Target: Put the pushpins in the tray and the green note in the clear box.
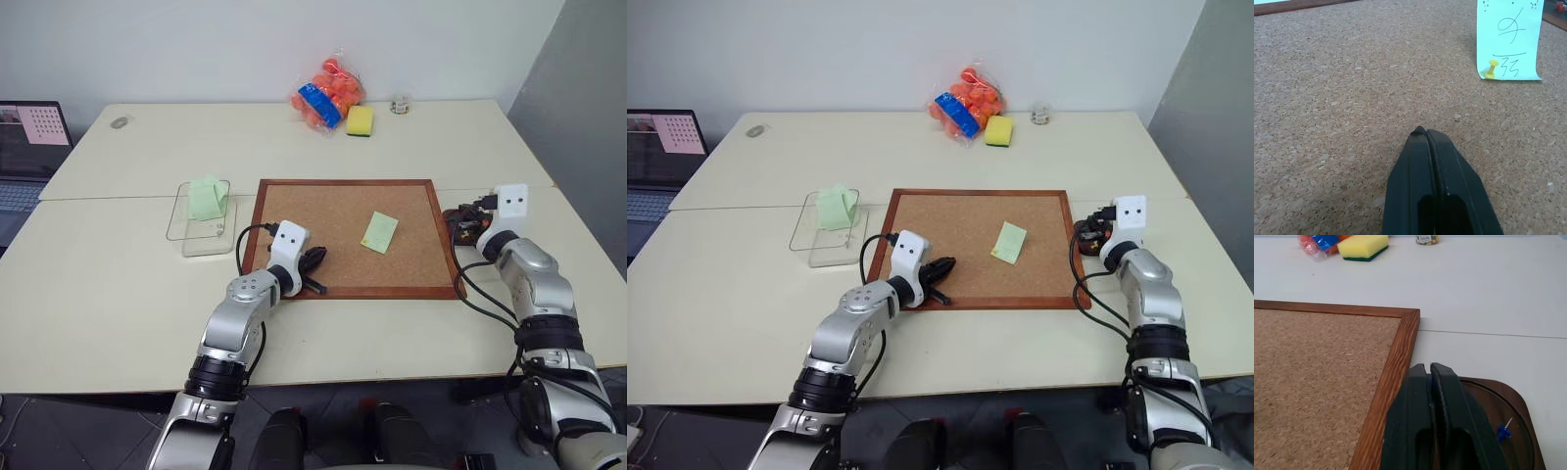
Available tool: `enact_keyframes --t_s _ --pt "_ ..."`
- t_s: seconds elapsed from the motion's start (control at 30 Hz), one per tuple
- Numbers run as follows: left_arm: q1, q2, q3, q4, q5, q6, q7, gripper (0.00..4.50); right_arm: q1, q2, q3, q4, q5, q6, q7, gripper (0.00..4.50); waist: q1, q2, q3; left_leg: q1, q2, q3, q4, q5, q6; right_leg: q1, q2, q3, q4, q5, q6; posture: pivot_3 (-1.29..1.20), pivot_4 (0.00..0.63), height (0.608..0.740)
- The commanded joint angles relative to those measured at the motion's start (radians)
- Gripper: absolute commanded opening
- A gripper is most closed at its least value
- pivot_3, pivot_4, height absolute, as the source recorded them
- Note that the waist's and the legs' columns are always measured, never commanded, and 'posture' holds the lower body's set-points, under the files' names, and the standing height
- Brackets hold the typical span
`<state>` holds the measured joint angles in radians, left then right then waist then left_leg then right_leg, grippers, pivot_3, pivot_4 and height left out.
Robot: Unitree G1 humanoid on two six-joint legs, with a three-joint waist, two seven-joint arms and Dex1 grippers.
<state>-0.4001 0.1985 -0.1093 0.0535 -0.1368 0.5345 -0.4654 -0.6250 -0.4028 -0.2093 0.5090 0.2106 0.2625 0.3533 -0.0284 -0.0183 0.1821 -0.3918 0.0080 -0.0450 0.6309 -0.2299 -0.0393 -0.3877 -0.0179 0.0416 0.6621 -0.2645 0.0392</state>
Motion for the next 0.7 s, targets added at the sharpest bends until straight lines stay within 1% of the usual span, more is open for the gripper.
enact_keyframes --t_s 0.03,0.1,0.23,0.53,0.6,0.7 --pt "0.039 0.005 -0.016 0.023 0.002 0.034 -0.002 0.0 -0.036 -0.01 -0.023 0.038 -0.008 -0.036 -0.034 1.24 0.0 0.0 0.0 0.0 0.0 0.0 0.0 0.0 0.0 0.0 0.0 0.0 0.0 0.0 0.0 0.0 0.15 0.74" --pt "0.044 0.004 -0.015 0.017 0.001 0.036 0.001 0.0 -0.041 -0.019 -0.022 0.062 -0.015 -0.05 -0.041 1.56 0.0 0.0 0.0 0.0 0.0 0.0 0.0 0.0 0.0 0.0 0.0 0.0 0.0 0.0 0.0 0.0 0.15 0.74" --pt "0.047 0.002 -0.016 0.014 0.001 0.039 0.004 0.0 -0.045 -0.024 -0.027 0.083 -0.015 -0.063 -0.053 2.61 -0.002 0.0 0.0 0.0 0.0 0.001 -0.001 0.0 0.0 0.0 0.0 0.001 -0.001 0.0 0.0 0.0 0.15 0.74" --pt "0.036 -0.002 -0.019 0.027 0.0 0.035 0.0 0.0 -0.024 -0.024 -0.02 0.046 -0.01 -0.077 -0.051 4.45 -0.003 0.0 0.0 0.0 0.0 0.001 -0.001 0.0 0.0 0.0 0.0 0.001 -0.001 0.0 0.0 0.0 0.15 0.74" --pt "0.035 -0.002 -0.019 0.028 0.001 0.034 -0.001 0.0 -0.008 -0.019 -0.014 0.007 0.004 -0.083 -0.02 4.48 -0.003 0.0 0.0 0.0 0.0 0.001 -0.001 0.0 0.0 0.0 0.0 0.001 -0.001 0.0 0.0 0.0 0.15 0.74" --pt "0.037 -0.003 -0.019 0.025 0.001 0.035 -0.001 0.0 0.044 -0.01 0.021 -0.113 0.042 -0.097 0.095 4.48 -0.002 0.0 0.0 0.0 0.0 0.001 -0.001 0.0 0.0 0.0 0.0 0.001 0.0 0.0 0.001 0.0 0.15 0.74"
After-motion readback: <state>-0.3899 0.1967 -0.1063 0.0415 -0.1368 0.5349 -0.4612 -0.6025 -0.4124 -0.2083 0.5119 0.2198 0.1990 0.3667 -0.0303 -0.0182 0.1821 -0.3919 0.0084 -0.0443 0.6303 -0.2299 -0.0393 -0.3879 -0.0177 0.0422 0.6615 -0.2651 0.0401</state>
